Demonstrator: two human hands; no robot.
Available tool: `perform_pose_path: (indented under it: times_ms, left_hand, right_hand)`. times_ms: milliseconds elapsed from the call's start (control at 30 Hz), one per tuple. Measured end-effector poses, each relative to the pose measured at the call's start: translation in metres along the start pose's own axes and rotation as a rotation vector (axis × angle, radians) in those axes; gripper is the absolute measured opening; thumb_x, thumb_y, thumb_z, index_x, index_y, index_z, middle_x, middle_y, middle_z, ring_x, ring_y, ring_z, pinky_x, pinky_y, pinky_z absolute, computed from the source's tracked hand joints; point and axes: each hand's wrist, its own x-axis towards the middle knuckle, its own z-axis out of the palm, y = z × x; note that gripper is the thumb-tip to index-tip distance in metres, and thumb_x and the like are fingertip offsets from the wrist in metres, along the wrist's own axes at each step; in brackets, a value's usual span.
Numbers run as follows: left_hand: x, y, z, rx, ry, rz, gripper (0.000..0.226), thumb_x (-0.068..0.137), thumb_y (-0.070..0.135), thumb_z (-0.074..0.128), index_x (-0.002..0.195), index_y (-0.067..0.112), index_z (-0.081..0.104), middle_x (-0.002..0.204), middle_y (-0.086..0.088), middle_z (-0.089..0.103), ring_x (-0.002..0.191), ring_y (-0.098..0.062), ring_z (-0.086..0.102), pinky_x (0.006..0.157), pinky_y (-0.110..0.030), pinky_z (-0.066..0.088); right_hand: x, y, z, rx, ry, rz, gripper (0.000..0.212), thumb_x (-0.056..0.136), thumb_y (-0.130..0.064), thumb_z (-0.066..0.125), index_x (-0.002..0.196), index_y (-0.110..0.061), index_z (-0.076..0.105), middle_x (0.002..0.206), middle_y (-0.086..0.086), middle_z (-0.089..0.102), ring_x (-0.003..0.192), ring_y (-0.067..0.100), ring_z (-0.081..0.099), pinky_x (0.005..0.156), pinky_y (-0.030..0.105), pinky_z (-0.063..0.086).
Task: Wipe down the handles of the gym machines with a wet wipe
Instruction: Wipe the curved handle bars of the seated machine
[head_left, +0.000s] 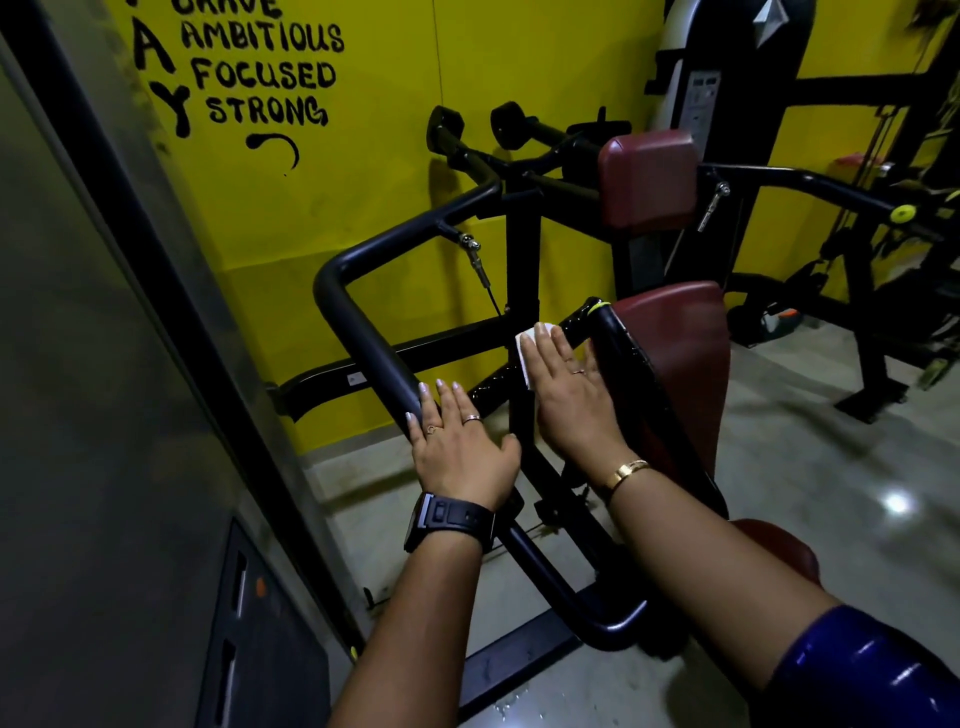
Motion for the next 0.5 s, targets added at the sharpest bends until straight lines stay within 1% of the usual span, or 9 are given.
perform_pose_path:
  times_ms: [67, 133, 167, 200, 267, 333, 367, 433, 500]
  left_hand:
    - [0.000, 0.000, 0.000, -0.001, 0.000, -0.001, 0.087, 0.093, 0.053, 0.038, 0.155, 0.008, -0.004, 0.163, -0.009, -0.008, 0.148, -0.026, -0.017, 0.119, -0.045, -0.009]
    - [0.001, 0.000, 0.000, -0.008, 0.006, -0.003, 0.086, 0.093, 0.051, 0.039, 0.155, 0.008, -0.003, 0.163, -0.009, -0.008, 0.149, -0.025, -0.017, 0.119, -0.044, -0.009]
    - [0.001, 0.000, 0.001, -0.008, 0.011, -0.002, 0.086, 0.094, 0.051, 0.039, 0.155, 0.008, -0.003, 0.163, -0.009, -0.007, 0.149, -0.025, -0.016, 0.119, -0.044, -0.009]
    - [0.001, 0.000, 0.001, -0.004, 0.015, 0.000, 0.086, 0.094, 0.051, 0.039, 0.155, 0.008, -0.003, 0.163, -0.009, -0.006, 0.149, -0.026, -0.016, 0.119, -0.045, -0.009]
    - [0.001, 0.000, 0.001, 0.003, 0.017, 0.003, 0.086, 0.095, 0.052, 0.038, 0.155, 0.007, -0.003, 0.163, -0.010, -0.006, 0.149, -0.026, -0.016, 0.119, -0.045, -0.009]
    - [0.000, 0.000, 0.002, 0.005, 0.018, 0.006, 0.086, 0.095, 0.053, 0.038, 0.155, 0.007, -0.003, 0.163, -0.010, -0.006, 0.149, -0.027, -0.016, 0.119, -0.045, -0.009]
    - [0.000, 0.000, 0.002, 0.004, 0.019, 0.005, 0.086, 0.094, 0.053, 0.038, 0.155, 0.007, -0.003, 0.163, -0.010, -0.006, 0.149, -0.027, -0.016, 0.119, -0.045, -0.009]
    - [0.000, 0.000, 0.002, 0.003, 0.020, 0.005, 0.087, 0.094, 0.054, 0.038, 0.155, 0.007, -0.003, 0.163, -0.010, -0.006, 0.149, -0.027, -0.016, 0.118, -0.045, -0.009]
    - [0.000, 0.000, 0.002, 0.003, 0.024, 0.006, 0.087, 0.094, 0.054, 0.038, 0.155, 0.007, -0.003, 0.163, -0.010, -0.006, 0.149, -0.027, -0.015, 0.119, -0.045, -0.009]
  right_hand:
    - [-0.003, -0.010, 0.005, -0.010, -0.010, -0.091, 0.090, 0.090, -0.026, 0.060, 0.153, -0.011, -0.002, 0.161, 0.010, -0.005, 0.149, 0.024, -0.006, 0.110, 0.040, -0.021]
    - [-0.004, -0.020, 0.006, -0.001, -0.015, -0.207, 0.088, 0.079, -0.018, 0.071, 0.152, -0.012, 0.023, 0.158, 0.010, 0.021, 0.146, 0.023, 0.016, 0.116, 0.041, -0.014]
    - [-0.002, -0.020, 0.005, -0.011, 0.010, -0.241, 0.086, 0.078, -0.018, 0.072, 0.151, -0.014, 0.027, 0.157, 0.007, 0.025, 0.145, 0.020, 0.017, 0.115, 0.040, -0.013]
    - [-0.001, -0.018, 0.002, -0.023, 0.001, -0.248, 0.085, 0.082, -0.020, 0.068, 0.153, -0.018, 0.021, 0.160, 0.004, 0.018, 0.146, 0.016, 0.008, 0.113, 0.039, -0.016]
    - [0.001, -0.010, 0.000, -0.025, -0.029, -0.162, 0.084, 0.093, -0.023, 0.055, 0.154, -0.023, -0.002, 0.161, 0.000, -0.008, 0.146, 0.014, -0.013, 0.111, 0.038, -0.022]
    - [0.000, -0.002, -0.002, -0.011, -0.006, -0.038, 0.089, 0.092, -0.017, 0.055, 0.153, -0.021, -0.010, 0.160, 0.002, -0.018, 0.147, 0.016, -0.017, 0.112, 0.039, -0.020]
    - [-0.003, -0.001, -0.003, -0.011, 0.010, 0.005, 0.092, 0.090, -0.016, 0.057, 0.153, -0.020, -0.011, 0.160, 0.003, -0.018, 0.147, 0.018, -0.016, 0.111, 0.039, -0.020]
    - [-0.009, -0.005, -0.005, 0.024, 0.012, 0.012, 0.087, 0.092, -0.018, 0.056, 0.153, -0.015, -0.006, 0.161, 0.007, -0.013, 0.148, 0.021, -0.012, 0.109, 0.039, -0.020]
    - [-0.011, -0.013, -0.003, 0.041, 0.023, -0.057, 0.082, 0.091, -0.022, 0.058, 0.154, -0.010, 0.006, 0.161, 0.010, 0.000, 0.149, 0.023, -0.004, 0.111, 0.039, -0.017]
